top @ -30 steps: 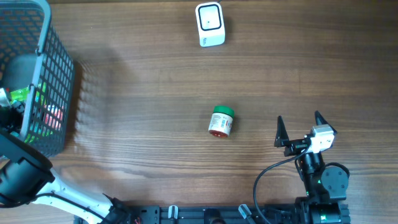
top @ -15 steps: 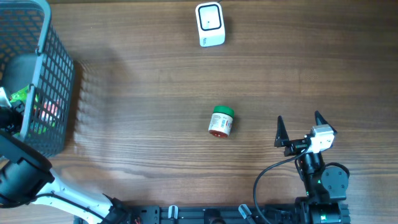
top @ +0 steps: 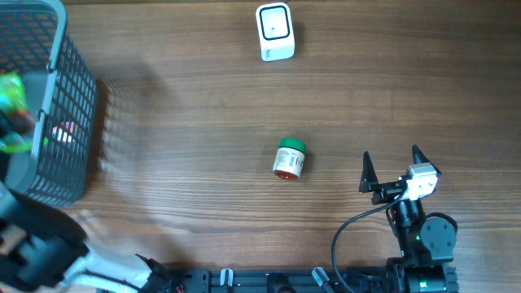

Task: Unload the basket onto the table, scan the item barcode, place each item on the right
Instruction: 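Grasp the green and white wrapped packs with the left gripper, lift, then place the packs on the table beside the jar and release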

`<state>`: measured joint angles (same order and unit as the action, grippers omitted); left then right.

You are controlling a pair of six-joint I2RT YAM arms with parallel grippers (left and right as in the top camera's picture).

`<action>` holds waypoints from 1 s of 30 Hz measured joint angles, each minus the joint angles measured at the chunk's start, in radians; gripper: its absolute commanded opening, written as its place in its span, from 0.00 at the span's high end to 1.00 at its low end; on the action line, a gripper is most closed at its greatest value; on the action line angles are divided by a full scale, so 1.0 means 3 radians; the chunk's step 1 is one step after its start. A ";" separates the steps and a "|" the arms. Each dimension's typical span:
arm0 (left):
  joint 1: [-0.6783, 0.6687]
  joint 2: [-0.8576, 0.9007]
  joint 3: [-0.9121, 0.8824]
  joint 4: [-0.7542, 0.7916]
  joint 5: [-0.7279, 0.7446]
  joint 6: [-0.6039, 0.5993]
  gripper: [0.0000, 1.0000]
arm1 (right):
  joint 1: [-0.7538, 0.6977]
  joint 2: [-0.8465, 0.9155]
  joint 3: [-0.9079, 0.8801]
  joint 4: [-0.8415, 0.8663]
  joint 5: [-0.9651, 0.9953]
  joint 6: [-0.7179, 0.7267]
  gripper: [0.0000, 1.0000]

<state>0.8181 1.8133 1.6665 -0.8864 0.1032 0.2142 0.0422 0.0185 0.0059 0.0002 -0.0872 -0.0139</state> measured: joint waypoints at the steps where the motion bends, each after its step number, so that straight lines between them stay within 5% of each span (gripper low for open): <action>1: -0.0033 -0.0188 0.0071 0.0024 0.0005 -0.0027 0.80 | 0.0000 0.0000 0.0000 0.0000 0.0000 0.0000 0.00; 13: -0.0698 -0.1600 0.0251 -0.0359 0.0561 -0.0538 0.83 | 0.0000 0.0000 0.0000 0.0000 0.0000 0.0000 0.00; 20: -0.1521 -0.1539 0.0186 -0.0918 0.0835 -0.0665 0.84 | 0.0000 0.0000 0.0000 0.0000 0.0000 0.0000 0.00; 30: -0.2731 -0.1021 -0.0614 -0.0721 0.0877 -0.0792 0.85 | 0.0000 0.0000 0.0000 0.0001 -0.0006 0.0000 0.00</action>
<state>-0.0013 1.5070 1.4822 -1.1027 0.3664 -0.0235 0.0422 0.0185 0.0059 0.0006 -0.0891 -0.0139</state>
